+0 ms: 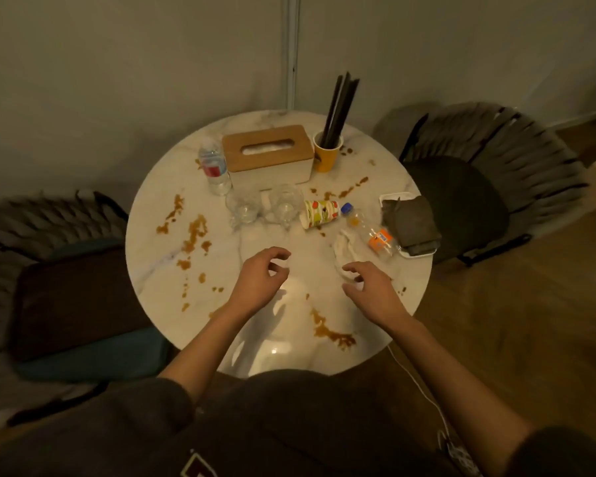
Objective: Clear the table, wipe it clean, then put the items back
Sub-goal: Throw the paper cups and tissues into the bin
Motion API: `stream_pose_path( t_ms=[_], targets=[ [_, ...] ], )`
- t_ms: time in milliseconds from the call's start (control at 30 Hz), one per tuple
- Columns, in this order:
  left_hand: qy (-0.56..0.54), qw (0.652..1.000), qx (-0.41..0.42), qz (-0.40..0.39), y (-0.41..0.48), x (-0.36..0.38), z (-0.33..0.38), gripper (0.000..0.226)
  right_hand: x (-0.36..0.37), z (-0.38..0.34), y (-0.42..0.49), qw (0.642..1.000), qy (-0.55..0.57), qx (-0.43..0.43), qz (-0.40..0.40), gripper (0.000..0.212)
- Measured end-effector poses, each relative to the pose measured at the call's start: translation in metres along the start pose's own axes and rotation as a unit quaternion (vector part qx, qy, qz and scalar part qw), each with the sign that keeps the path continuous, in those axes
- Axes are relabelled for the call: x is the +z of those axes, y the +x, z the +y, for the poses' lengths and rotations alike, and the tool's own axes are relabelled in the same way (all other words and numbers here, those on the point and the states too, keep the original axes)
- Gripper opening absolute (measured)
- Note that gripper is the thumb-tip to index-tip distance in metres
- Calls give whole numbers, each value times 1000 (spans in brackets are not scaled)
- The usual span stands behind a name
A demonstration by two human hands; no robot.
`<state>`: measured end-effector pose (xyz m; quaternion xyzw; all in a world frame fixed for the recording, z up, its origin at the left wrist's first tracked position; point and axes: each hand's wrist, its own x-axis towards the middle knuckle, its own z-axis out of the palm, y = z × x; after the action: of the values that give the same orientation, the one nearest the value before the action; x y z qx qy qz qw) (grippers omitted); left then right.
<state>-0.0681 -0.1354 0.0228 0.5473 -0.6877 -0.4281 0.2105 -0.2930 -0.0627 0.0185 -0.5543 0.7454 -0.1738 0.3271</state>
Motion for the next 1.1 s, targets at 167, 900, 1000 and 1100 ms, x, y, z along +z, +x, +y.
stream_pose_path(
  t_ms=[167,900,1000,1100],
  targets=[
    [17,999,3,-27,53,-10,-7,29,3,-3,50,999,-37,18,-13,47],
    [471,847,150,-196,205,72,42,63,36,49,91,970,-233,58,-45,39],
    [517,821,126,-207,214,81,39,71,37,58,91,972,-223,43,-56,31],
    [542,807,129,-198,215,89,36,69,34,63,90,978,-200,21,-51,28]
  ],
)
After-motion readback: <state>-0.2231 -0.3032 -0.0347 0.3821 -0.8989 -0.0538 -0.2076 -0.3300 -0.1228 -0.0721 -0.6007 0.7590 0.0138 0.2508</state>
